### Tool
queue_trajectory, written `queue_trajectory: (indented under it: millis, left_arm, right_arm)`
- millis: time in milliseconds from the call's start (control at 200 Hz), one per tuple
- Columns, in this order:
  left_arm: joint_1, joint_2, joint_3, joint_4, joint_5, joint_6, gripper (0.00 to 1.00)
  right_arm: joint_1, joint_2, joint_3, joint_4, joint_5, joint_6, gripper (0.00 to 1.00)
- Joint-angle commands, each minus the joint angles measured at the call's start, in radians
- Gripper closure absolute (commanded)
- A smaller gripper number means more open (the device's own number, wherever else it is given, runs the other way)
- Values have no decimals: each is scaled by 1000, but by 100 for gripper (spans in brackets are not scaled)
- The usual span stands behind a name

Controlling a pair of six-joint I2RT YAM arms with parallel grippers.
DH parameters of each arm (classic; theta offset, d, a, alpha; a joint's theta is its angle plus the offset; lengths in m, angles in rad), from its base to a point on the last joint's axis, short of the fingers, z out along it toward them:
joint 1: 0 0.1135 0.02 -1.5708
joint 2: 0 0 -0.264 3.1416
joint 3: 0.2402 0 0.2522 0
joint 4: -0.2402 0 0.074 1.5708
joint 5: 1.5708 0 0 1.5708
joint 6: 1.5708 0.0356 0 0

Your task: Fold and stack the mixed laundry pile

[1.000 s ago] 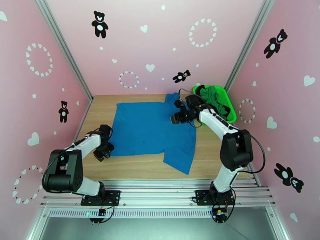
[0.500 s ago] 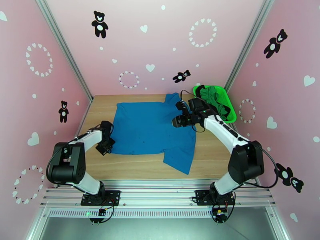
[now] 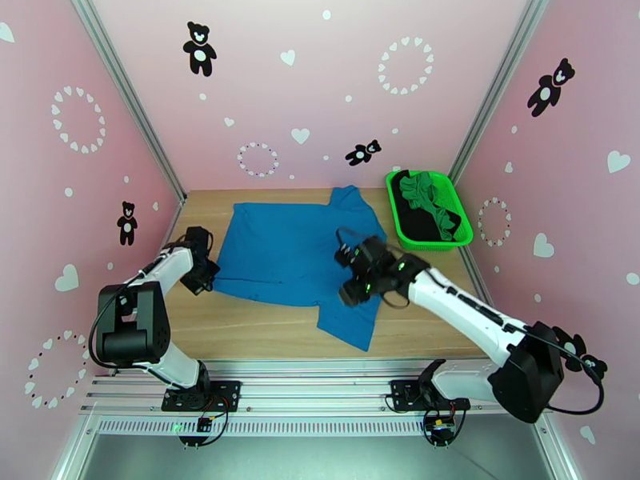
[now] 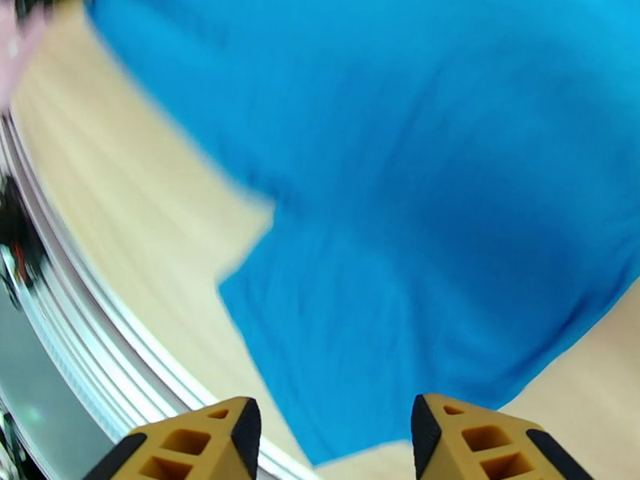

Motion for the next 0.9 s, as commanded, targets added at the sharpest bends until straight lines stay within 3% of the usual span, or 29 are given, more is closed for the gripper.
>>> queue_trajectory:
  millis: [0,190,576,681,866,896]
  left_arm:
    - [6,11,42,-4,7,39,100]
    - [5,51,39,47,72,45,100]
    - [5,28,7,63,91,50,100]
    - [5,20,7,59,91,49,100]
    - [5,-6,1,43,94,52,100]
    - [5,-12,-4,40,95,52,100]
  right_arm:
    - [124,-12,-85,-1,85,143,44]
    - [282,77,-142,56,186,235,45]
    - [296,317,-174,187,189,279,53]
    - [297,390,-173,205,195,287,66]
    - [302,458,-163,205,200,296,99]
    - [306,454,-161,197,204,298,100]
